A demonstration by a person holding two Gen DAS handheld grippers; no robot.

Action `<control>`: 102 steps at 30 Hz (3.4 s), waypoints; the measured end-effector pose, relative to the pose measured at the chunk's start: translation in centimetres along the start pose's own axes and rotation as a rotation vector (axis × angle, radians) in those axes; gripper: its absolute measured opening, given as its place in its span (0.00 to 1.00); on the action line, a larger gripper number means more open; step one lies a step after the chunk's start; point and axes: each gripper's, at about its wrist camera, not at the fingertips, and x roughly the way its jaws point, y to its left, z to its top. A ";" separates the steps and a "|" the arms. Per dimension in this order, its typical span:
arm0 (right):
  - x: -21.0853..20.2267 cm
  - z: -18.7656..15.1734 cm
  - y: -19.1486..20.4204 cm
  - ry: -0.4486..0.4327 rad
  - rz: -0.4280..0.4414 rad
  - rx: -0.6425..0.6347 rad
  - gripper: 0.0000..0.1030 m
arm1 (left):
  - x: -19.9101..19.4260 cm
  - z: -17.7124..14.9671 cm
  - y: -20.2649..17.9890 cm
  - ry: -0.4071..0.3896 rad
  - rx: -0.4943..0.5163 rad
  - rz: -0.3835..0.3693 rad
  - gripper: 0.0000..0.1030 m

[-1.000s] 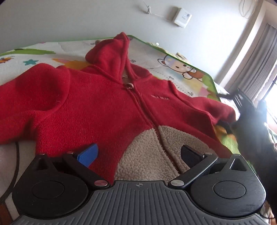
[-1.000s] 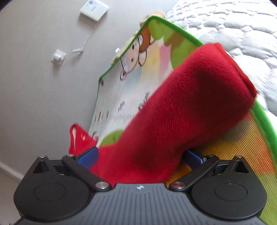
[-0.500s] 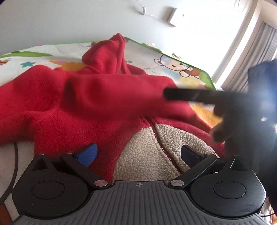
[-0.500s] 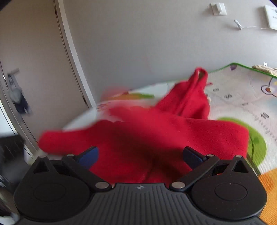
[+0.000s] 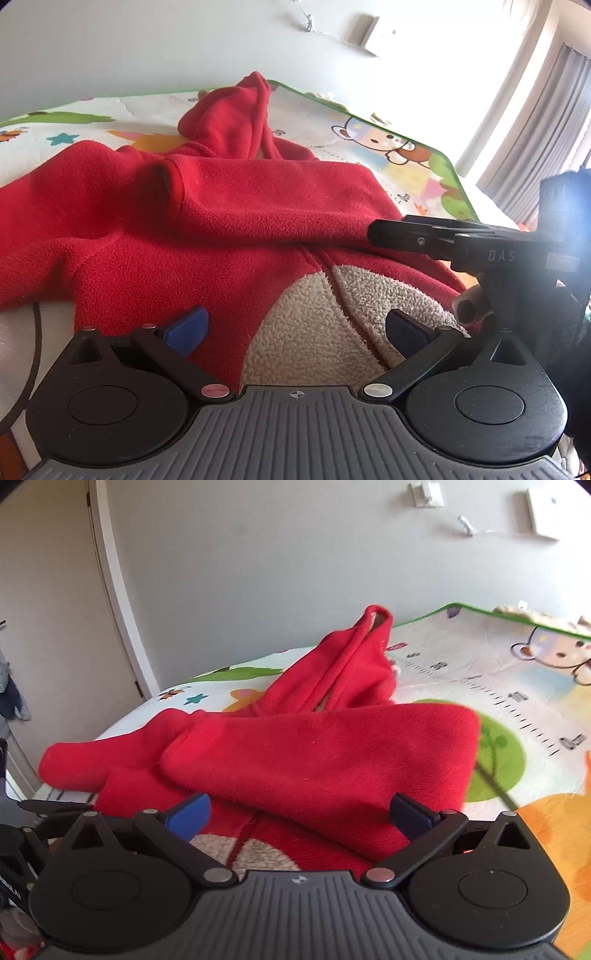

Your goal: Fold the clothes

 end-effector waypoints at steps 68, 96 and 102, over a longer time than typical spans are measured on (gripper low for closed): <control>3.0 0.0 -0.5 0.068 -0.076 0.127 1.00 | -2.1 8.3 6.3 -0.196 0.052 0.183 0.74; 1.3 2.9 -5.2 0.045 -0.199 0.109 1.00 | 0.2 5.3 6.6 -0.021 -0.232 -0.010 0.92; 3.3 1.2 -5.7 0.150 -0.238 0.084 1.00 | -5.5 4.5 7.7 -0.132 -0.298 -0.029 0.92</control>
